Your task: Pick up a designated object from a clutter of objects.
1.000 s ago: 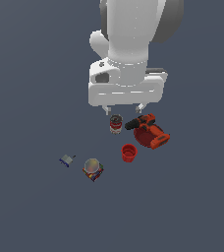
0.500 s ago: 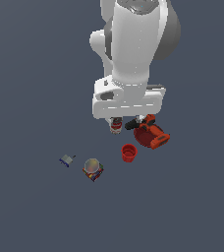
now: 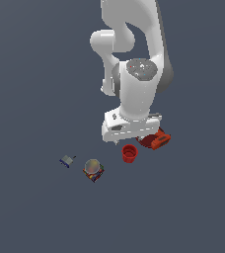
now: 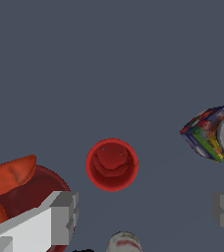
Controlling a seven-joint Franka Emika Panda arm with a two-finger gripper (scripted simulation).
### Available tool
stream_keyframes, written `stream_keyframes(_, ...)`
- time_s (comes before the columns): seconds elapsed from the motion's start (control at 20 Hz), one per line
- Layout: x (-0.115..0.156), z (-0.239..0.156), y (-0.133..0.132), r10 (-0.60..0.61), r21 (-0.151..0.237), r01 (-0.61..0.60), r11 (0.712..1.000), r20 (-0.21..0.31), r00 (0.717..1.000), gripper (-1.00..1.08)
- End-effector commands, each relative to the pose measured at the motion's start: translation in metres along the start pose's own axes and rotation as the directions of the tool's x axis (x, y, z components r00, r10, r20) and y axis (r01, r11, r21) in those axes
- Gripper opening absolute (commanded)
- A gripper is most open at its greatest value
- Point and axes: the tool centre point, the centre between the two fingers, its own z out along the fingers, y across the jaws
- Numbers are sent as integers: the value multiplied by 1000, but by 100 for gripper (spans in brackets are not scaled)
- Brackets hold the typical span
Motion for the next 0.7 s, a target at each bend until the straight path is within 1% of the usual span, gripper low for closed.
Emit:
stream_keyframes(0.0, -1, 26, -6, -23, 1, 23, 1000, 5, 1000, 100)
stream_keyframes(0.3, -5, 67, -16, -60, 6, 60, 998, 14, 998, 100)
stream_keyframes(0.5, -7, 80, -19, -72, 8, 72, 997, 17, 997, 100)
stream_keyframes(0.65, -8, 83, -20, -74, 9, 74, 997, 17, 997, 100)
